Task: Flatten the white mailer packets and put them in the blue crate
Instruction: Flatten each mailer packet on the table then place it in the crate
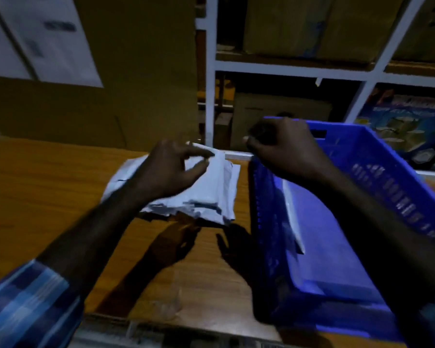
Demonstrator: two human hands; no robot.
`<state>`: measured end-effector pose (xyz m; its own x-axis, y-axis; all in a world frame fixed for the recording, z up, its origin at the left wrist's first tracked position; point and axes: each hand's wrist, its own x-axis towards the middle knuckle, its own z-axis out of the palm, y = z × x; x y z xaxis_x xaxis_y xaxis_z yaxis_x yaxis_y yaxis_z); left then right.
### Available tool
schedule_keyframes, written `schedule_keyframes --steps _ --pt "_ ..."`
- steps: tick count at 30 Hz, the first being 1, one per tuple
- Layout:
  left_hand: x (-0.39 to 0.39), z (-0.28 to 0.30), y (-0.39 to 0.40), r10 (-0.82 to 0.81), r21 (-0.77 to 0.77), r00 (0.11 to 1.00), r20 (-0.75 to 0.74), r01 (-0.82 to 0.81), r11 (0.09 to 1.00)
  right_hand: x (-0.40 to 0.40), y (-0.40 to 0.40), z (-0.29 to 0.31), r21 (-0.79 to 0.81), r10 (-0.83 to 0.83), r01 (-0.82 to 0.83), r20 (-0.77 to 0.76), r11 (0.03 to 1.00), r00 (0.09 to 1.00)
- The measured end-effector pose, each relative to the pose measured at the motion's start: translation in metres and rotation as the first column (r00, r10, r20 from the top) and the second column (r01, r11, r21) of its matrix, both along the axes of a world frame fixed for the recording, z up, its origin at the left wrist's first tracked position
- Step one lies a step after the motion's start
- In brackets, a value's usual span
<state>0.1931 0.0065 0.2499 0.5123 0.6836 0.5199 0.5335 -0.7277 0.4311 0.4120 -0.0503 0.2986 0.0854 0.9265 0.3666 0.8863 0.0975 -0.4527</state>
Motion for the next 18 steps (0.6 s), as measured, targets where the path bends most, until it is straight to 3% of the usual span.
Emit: schedule_keyframes --steps 6,9,14,18 --pt "-0.124 -0.093 -0.006 0.113 -0.213 0.992 -0.049 -0.121 0.969 -0.105 0.0 -0.042 -0.089 0.038 -0.041 -0.035 0.995 0.999" --pt "-0.175 -0.137 0.002 0.198 -0.213 0.955 -0.223 -0.246 0.946 -0.155 0.008 -0.072 -0.154 0.005 -0.017 -0.08 0.988 0.997" --pt "-0.224 -0.202 0.015 0.267 -0.142 0.758 -0.595 -0.427 0.893 -0.201 0.027 -0.114 -0.253 -0.144 0.123 -0.068 0.96 0.987" --pt "-0.234 -0.237 0.016 0.296 -0.242 0.764 -0.573 -0.503 0.83 -0.202 0.047 -0.135 -0.165 -0.303 0.304 0.032 0.938 0.952"
